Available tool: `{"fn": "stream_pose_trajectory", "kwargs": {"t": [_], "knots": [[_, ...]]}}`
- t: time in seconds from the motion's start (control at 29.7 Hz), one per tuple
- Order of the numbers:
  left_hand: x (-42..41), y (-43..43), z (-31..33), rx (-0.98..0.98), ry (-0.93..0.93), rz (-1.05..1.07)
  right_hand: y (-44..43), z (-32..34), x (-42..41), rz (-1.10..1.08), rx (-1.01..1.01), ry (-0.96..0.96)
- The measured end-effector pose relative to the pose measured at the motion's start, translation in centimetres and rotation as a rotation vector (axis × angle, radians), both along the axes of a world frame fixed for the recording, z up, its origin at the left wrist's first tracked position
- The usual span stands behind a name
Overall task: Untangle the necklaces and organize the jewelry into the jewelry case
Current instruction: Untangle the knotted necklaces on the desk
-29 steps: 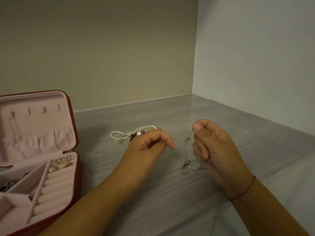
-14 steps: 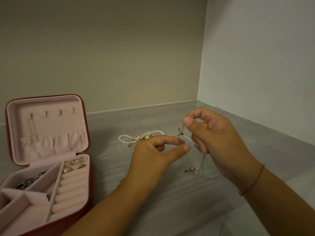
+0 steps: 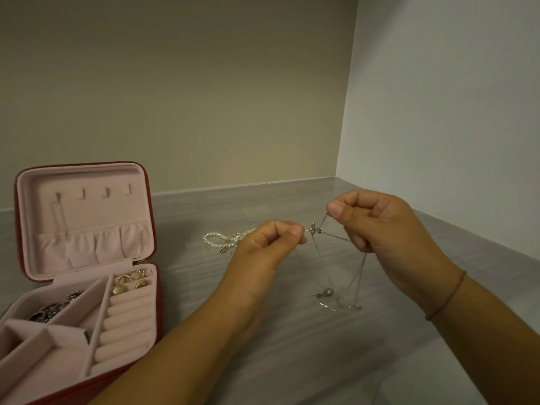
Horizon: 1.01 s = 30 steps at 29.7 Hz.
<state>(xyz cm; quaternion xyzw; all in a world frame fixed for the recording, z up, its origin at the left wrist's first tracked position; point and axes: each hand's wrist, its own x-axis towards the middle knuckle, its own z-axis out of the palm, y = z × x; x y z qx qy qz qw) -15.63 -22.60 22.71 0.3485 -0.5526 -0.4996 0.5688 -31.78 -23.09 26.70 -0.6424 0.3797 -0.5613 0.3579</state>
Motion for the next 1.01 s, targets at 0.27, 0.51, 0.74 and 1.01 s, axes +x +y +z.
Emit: {"fn": "stream_pose_trajectory", "kwargs": {"t": [0.27, 0.51, 0.74, 1.01], "knots": [[-0.1, 0.0, 0.4, 0.138, 0.280, -0.168, 0.1, 0.1, -0.7, 0.164, 0.018, 0.057], [0.1, -0.6, -0.1, 0.053, 0.076, -0.014, 0.1, -0.2, -1.0, 0.239, 0.008, 0.000], [0.1, -0.5, -0.1, 0.011, 0.132, -0.024, -0.2, -1.0, -0.6, 0.068, -0.003, 0.174], [0.0, -0.4, -0.1, -0.002, 0.143, -0.104, -0.1, -1.9, 0.2, -0.015, -0.067, 0.193]]}}
